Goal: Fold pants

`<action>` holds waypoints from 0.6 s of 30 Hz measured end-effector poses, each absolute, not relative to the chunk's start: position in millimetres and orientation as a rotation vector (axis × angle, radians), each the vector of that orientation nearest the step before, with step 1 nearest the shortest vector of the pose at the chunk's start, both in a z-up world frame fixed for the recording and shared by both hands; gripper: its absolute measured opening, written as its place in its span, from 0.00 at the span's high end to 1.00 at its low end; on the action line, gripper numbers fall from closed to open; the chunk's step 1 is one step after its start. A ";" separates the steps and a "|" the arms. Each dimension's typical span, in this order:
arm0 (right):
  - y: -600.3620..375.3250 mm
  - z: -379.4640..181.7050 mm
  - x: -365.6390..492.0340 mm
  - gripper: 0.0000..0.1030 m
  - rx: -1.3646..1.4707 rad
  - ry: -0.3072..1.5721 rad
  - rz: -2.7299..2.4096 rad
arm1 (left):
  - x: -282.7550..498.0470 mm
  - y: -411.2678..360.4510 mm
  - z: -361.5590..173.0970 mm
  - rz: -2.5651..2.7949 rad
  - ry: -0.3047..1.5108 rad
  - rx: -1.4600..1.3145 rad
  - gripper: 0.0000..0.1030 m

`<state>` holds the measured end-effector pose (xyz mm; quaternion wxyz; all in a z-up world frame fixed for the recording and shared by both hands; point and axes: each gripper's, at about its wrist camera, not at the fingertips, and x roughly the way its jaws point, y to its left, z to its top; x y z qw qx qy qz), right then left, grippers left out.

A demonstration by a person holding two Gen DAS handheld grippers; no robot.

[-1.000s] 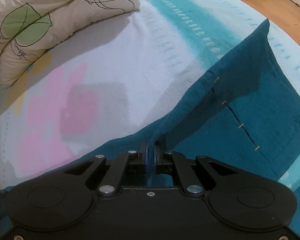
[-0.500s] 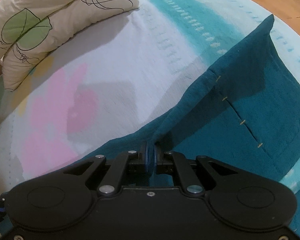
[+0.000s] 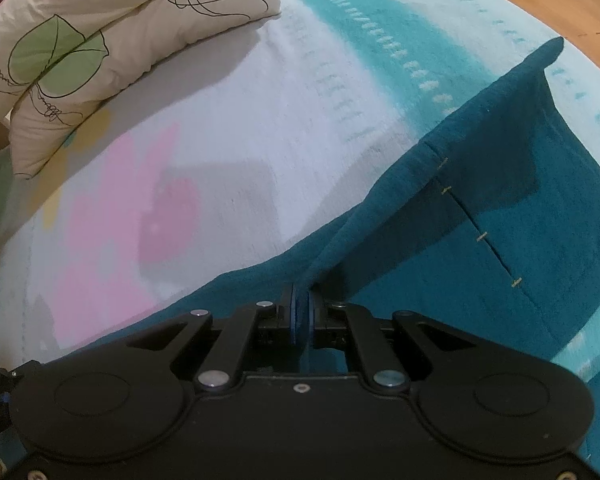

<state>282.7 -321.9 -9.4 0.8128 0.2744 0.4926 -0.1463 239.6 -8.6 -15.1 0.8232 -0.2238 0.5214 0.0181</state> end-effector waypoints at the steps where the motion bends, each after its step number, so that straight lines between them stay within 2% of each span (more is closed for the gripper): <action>1: -322.0 -10.0 282.6 0.90 0.587 1.053 -0.311 | 239.2 -8.4 -16.0 0.046 1.105 -0.485 0.80; 18: -326.5 -13.3 278.7 0.90 0.609 1.065 -0.303 | 256.4 1.9 -34.9 0.178 1.123 -0.454 0.80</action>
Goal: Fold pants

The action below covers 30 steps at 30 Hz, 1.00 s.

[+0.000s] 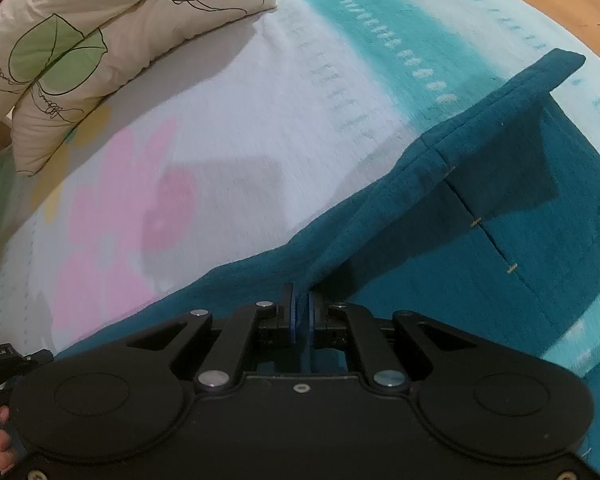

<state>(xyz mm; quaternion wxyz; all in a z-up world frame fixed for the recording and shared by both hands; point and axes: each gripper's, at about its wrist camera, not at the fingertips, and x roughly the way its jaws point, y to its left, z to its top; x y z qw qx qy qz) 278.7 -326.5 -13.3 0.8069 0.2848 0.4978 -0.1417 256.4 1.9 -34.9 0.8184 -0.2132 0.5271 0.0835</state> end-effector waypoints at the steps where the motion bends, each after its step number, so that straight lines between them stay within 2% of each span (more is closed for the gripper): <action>1: -326.2 -13.1 277.1 0.90 0.611 1.065 -0.304 | 255.9 2.8 -34.4 0.174 1.118 -0.456 0.81; 3: -325.7 -11.0 273.6 0.90 0.615 1.064 -0.304 | 250.0 1.9 -27.9 0.163 1.080 -0.444 0.88; 6: -325.0 -1.3 265.4 0.90 0.627 1.053 -0.294 | 237.3 -2.8 -9.7 0.153 1.040 -0.387 0.92; 19: -307.3 89.2 148.6 0.90 0.611 0.957 -0.215 | 99.5 4.3 97.7 0.015 0.855 -0.232 0.93; 24: -294.2 78.1 92.8 0.90 0.589 1.046 -0.192 | 42.7 14.2 96.1 -0.019 0.883 -0.236 0.93; 30: -282.8 39.7 57.9 0.90 0.619 1.210 -0.174 | 4.0 28.4 59.4 0.037 0.982 -0.272 0.93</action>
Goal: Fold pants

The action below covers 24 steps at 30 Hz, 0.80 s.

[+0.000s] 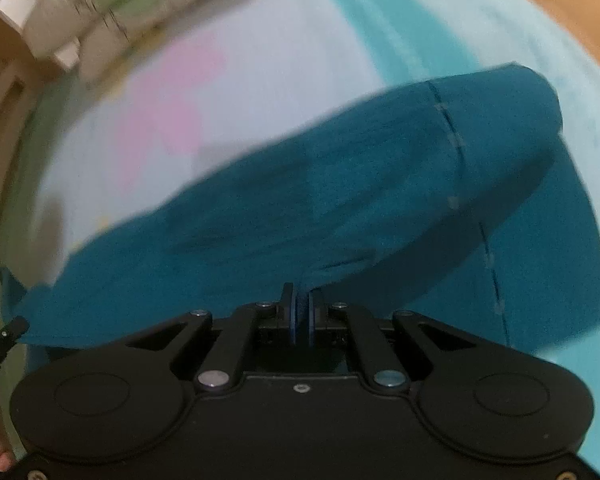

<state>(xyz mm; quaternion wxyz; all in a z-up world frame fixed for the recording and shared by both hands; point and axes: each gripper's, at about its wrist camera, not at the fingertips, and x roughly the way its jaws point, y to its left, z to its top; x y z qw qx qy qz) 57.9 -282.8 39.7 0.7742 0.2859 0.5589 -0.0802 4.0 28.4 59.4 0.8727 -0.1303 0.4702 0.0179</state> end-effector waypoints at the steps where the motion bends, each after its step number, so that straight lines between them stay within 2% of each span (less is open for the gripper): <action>1: -281.4 35.6 57.4 0.90 0.619 1.231 -0.169 | 1.4 30.1 51.3 0.054 1.002 -0.281 0.93; 3: -279.1 30.5 57.8 0.85 0.616 1.263 -0.155 | 0.5 31.7 36.7 0.082 1.031 -0.285 0.93; 4: -278.0 28.8 59.3 0.78 0.614 1.283 -0.142 | 2.4 31.5 29.5 0.094 1.049 -0.281 0.93; 7: -283.0 33.1 59.2 0.77 0.642 1.281 -0.130 | 9.3 27.6 11.0 0.123 1.093 -0.265 0.93; 12: -319.6 62.1 39.3 0.76 0.674 1.176 -0.159 | 20.1 18.5 -6.5 0.137 1.133 -0.214 0.93; 14: -344.3 69.3 29.6 0.71 0.700 1.133 -0.205 | 27.5 15.8 -10.4 0.139 1.145 -0.207 0.93; 16: -373.3 71.2 22.3 0.69 0.721 1.104 -0.286 | 34.8 13.4 -14.4 0.145 1.155 -0.205 0.93; 24: -449.1 29.5 17.3 0.69 0.752 1.142 -0.429 | 56.6 0.0 -26.5 0.154 1.179 -0.152 0.93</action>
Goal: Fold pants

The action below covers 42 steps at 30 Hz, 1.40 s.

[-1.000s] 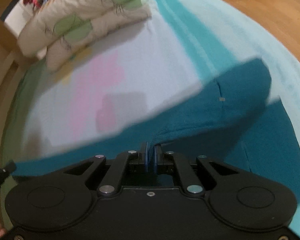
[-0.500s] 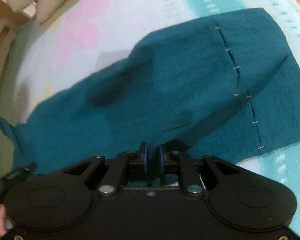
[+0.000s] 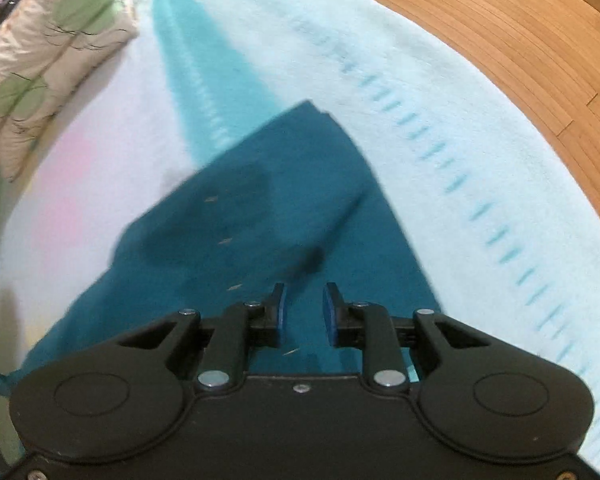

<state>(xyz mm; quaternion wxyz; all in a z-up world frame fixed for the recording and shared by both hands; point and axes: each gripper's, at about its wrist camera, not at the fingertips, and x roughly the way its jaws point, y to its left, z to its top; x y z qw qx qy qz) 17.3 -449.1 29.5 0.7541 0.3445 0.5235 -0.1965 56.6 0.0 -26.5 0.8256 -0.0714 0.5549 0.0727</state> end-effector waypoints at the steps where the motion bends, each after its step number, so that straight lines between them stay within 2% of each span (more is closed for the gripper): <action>1: -453.1 22.8 16.2 0.69 0.764 1.143 -0.418 | 57.1 -1.4 -26.6 0.154 1.177 -0.145 0.93; 8: -447.3 -13.2 39.4 0.69 0.866 1.179 -0.399 | 74.4 -8.8 -25.5 0.151 1.168 -0.132 0.92; 14: -436.3 27.1 95.7 0.69 0.815 1.019 -0.288 | 64.6 -6.5 -27.6 0.147 1.162 -0.120 0.92; 17: -431.0 35.5 106.5 0.69 0.787 1.016 -0.280 | 65.9 -6.2 -26.8 0.144 1.161 -0.140 0.92; 30: -464.4 -2.8 17.4 0.69 0.844 1.153 -0.432 | 50.1 3.9 -26.2 0.143 1.154 -0.142 0.92; 34: -460.2 -8.9 18.1 0.69 0.915 1.098 -0.375 | 50.3 3.6 -26.5 0.139 1.152 -0.132 0.92; 36: -456.8 -9.4 22.1 0.65 0.942 1.059 -0.368 | 50.3 3.8 -26.0 0.139 1.153 -0.134 0.92; 37: -454.7 -10.5 25.3 0.59 0.946 1.048 -0.364 | 50.2 4.2 -25.9 0.140 1.154 -0.137 0.92; 38: -452.3 -12.0 29.6 0.60 0.942 1.043 -0.366 | 50.0 4.5 -26.2 0.140 1.154 -0.138 0.92; 39: -449.5 -12.3 34.0 0.60 0.928 1.046 -0.379 | 49.9 4.7 -25.8 0.140 1.155 -0.138 0.92; 40: -447.6 -11.3 36.8 0.72 0.915 1.045 -0.391 | 49.7 4.6 -26.0 0.140 1.155 -0.137 0.92; 41: -445.4 -7.3 41.3 0.93 0.906 1.032 -0.385 | 49.7 4.8 -26.0 0.140 1.155 -0.137 0.92; 42: -444.3 -2.5 47.8 0.92 0.899 1.023 -0.376 | 49.6 4.9 -25.9 0.140 1.155 -0.137 0.92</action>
